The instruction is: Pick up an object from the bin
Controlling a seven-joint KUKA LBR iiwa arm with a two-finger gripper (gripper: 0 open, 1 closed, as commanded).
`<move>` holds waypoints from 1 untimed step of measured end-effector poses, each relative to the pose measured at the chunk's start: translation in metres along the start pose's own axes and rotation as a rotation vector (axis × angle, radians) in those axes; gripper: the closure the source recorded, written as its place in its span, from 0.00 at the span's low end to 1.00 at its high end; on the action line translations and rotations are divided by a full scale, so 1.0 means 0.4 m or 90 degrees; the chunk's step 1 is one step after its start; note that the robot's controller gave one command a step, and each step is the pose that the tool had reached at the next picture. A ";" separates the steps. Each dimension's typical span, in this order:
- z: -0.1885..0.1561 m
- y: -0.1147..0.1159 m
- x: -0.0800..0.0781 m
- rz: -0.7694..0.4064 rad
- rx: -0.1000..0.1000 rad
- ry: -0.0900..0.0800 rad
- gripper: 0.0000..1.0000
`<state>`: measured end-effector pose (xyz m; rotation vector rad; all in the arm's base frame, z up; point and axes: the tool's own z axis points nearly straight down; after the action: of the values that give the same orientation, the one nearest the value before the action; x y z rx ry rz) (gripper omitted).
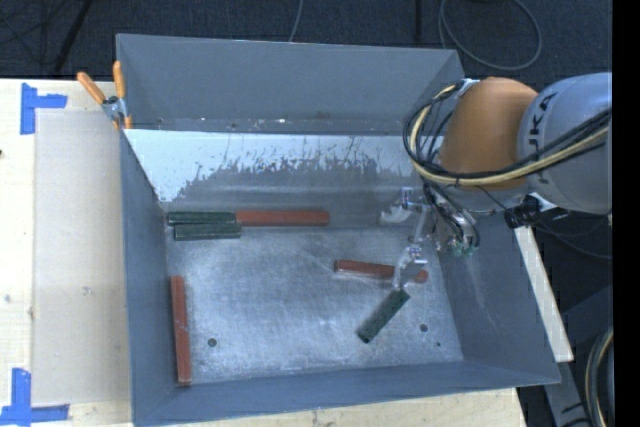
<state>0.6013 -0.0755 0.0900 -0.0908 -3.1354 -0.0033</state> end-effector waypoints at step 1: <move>-0.068 0.030 0.013 -0.039 0.001 -0.004 0.00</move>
Offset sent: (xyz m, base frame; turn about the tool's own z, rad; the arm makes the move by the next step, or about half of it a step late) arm -0.0139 0.0185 -0.0200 0.0464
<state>0.5969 -0.0631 0.1174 0.0041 -3.1437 -0.0001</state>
